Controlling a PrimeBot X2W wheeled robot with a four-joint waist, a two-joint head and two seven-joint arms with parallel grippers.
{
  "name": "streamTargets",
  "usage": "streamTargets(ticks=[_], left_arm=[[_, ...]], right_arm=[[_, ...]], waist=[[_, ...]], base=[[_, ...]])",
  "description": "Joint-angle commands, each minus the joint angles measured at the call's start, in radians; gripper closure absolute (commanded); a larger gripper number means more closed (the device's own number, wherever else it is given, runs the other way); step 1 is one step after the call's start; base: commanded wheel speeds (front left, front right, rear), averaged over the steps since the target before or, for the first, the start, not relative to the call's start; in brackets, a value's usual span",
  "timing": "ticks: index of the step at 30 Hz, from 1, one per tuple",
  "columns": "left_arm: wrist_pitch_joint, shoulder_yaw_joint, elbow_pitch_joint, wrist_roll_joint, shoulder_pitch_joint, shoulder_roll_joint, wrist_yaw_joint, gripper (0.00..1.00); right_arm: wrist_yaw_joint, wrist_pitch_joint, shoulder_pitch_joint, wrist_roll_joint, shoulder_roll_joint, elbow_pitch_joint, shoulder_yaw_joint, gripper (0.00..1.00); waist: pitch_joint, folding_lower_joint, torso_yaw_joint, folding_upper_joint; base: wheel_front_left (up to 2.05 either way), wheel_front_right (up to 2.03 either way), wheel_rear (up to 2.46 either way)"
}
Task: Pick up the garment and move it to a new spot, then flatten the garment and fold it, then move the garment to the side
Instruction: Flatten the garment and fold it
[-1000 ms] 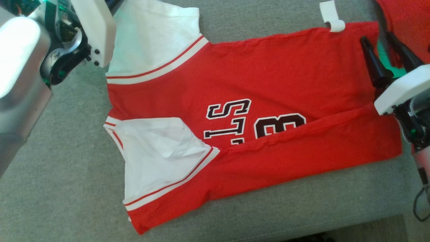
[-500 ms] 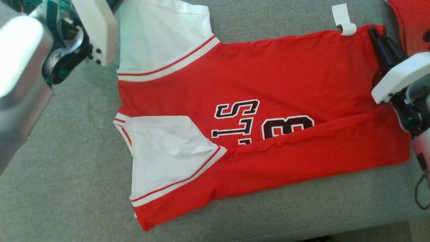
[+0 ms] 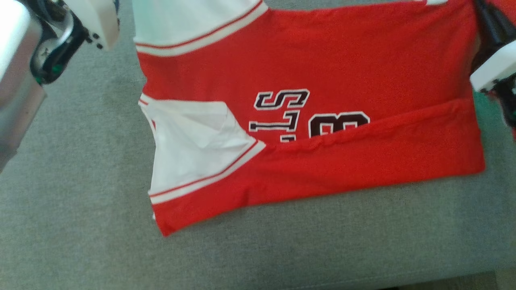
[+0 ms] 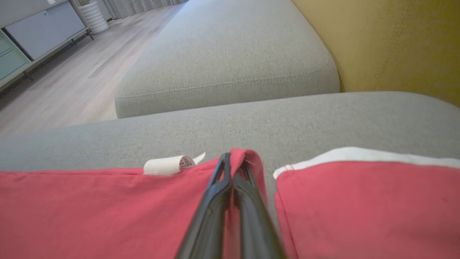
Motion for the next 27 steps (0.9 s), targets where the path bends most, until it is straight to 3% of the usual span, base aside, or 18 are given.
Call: streamTargets(ticks=[1, 9, 16, 27], left_arm=[[-0.026, 0.053, -0.004, 0.002, -0.068, 0.045, 0.002, 1.0], [-0.076, 0.025, -0.011, -0.023, -0.061, 0.046, 0.002, 1.0], [-0.128, 0.011, -0.095, -0.083, 0.057, 0.067, 0.004, 1.0], [-0.188, -0.007, -0.285, -0.143, 0.323, 0.151, 0.09, 1.0]], right_arm=[[-0.001, -0.01, -0.019, 0.01, -0.035, -0.018, 0.009, 1.0], [-0.001, -0.014, -0.007, 0.043, -0.084, -0.02, 0.017, 1.0], [-0.001, -0.026, 0.102, 0.094, -0.13, -0.038, 0.013, 1.0], [-0.001, -0.054, 0.301, 0.158, -0.192, -0.091, -0.016, 1.0]], waist=[[-0.004, 0.0, 0.008, 0.0], [-0.029, 0.0, 0.042, 0.0], [-0.082, 0.0, 0.085, 0.0], [-0.166, 0.0, 0.128, 0.0]], base=[[0.0, 0.0, 0.0], [0.0, 0.0, 0.0], [0.0, 0.0, 0.0], [0.0, 0.0, 0.0]])
